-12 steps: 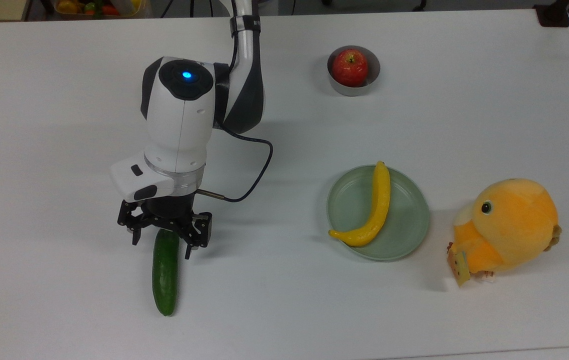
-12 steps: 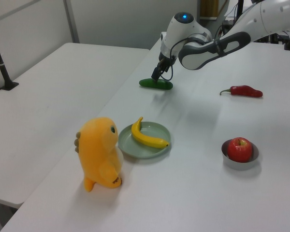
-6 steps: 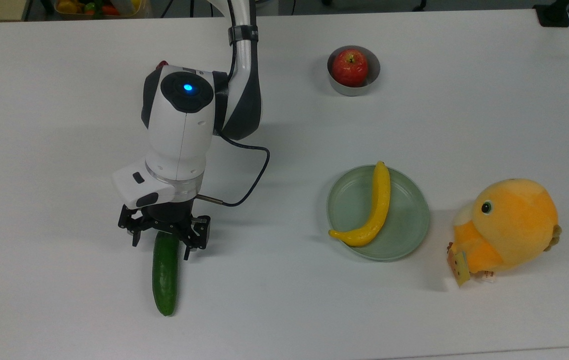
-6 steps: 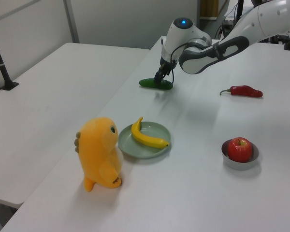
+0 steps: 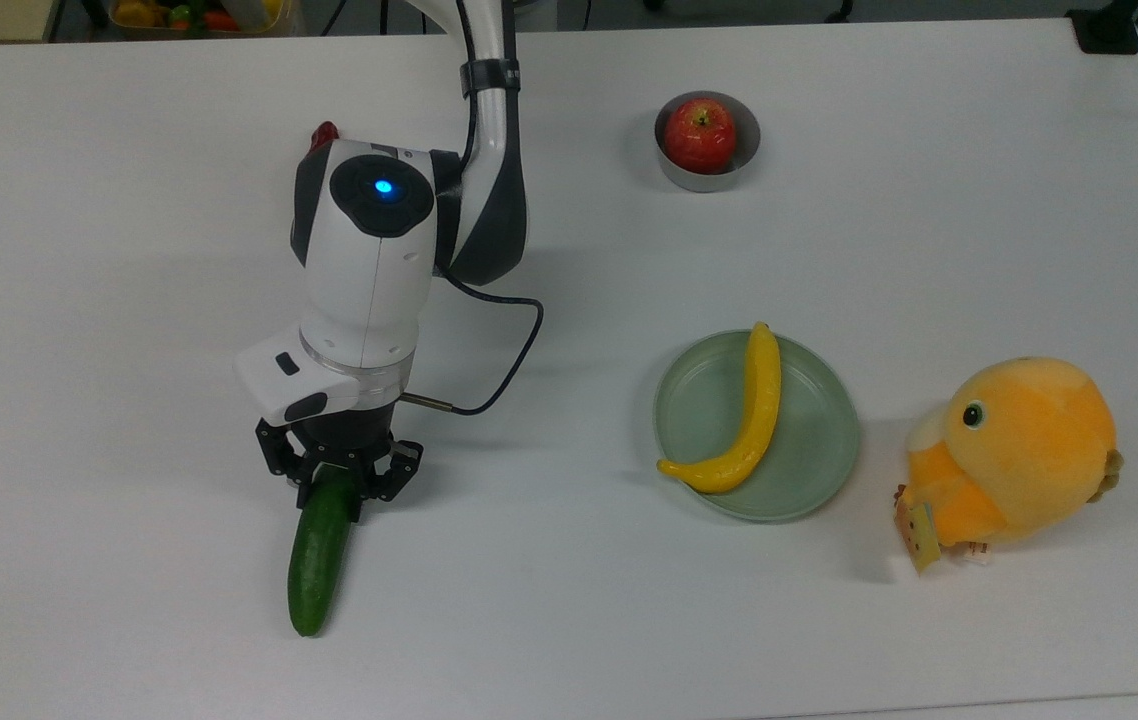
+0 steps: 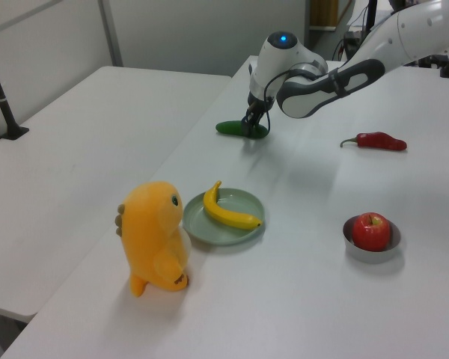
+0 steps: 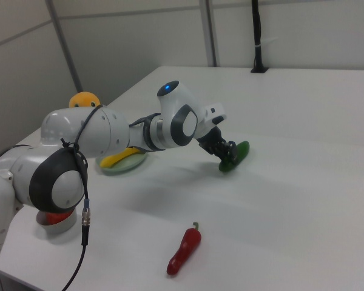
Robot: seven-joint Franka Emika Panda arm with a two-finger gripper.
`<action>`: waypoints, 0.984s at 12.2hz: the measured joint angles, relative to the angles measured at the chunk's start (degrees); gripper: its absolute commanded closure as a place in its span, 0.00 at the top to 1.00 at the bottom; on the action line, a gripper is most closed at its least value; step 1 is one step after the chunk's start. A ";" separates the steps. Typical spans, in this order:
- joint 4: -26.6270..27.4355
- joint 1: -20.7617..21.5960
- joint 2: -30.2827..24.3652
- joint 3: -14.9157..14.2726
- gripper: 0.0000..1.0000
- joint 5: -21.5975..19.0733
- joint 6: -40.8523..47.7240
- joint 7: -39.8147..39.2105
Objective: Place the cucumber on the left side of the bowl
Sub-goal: 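Lift the cucumber and carry it toward the grey bowl with the apple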
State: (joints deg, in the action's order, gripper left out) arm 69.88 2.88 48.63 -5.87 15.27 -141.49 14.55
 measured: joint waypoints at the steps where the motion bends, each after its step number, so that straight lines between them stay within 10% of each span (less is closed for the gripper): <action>1: -0.04 0.15 0.00 0.00 0.00 0.14 0.00 0.00; 6: 1.13 0.22 -2.43 1.19 0.00 0.23 0.00 0.01; 12: 19.31 0.46 -24.16 9.33 0.01 -1.36 5.91 5.26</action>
State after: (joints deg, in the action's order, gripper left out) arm 89.19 3.33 24.46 3.46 13.90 -135.59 19.81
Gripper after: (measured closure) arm 0.542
